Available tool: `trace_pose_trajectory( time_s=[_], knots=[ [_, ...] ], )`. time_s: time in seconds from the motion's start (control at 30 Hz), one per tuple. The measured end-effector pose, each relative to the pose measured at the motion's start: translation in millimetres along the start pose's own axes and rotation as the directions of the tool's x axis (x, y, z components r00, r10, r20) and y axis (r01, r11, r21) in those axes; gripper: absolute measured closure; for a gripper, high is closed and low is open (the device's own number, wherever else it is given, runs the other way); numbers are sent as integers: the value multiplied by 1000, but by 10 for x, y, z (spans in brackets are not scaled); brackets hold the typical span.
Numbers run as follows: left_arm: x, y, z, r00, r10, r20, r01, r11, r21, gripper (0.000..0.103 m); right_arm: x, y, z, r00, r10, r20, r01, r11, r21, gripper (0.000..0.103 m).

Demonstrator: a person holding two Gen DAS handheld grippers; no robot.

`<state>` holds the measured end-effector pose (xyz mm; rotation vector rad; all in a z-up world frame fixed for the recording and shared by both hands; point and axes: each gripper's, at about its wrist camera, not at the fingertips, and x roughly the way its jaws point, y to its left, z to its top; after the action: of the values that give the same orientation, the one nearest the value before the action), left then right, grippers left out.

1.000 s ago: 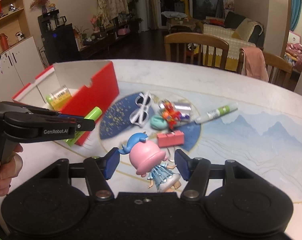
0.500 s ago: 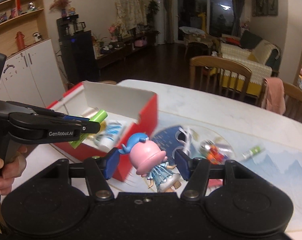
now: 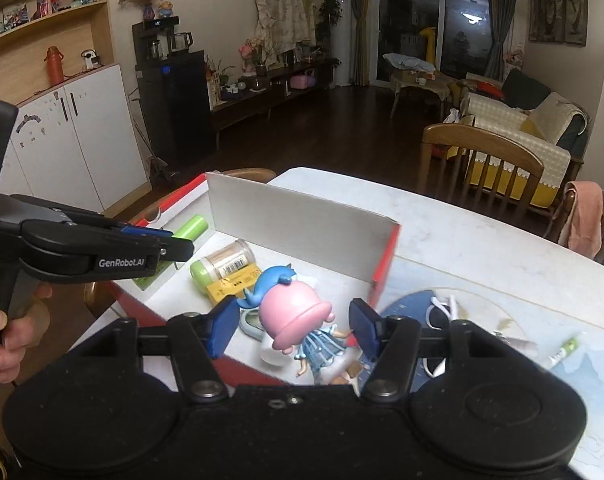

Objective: Organize rigid objects
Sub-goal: 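Carry the green stick and doll figure with both tools into the red box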

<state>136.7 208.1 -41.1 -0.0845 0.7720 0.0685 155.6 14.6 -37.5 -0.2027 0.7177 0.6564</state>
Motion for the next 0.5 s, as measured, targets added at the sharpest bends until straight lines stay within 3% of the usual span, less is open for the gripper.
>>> trace_pose_trajectory(
  time_s=[0.5],
  knots=[
    [654, 359, 168, 996, 39, -77, -33, 996, 77, 87, 847, 264, 168, 992, -50, -118, 47, 998, -32, 43]
  ],
)
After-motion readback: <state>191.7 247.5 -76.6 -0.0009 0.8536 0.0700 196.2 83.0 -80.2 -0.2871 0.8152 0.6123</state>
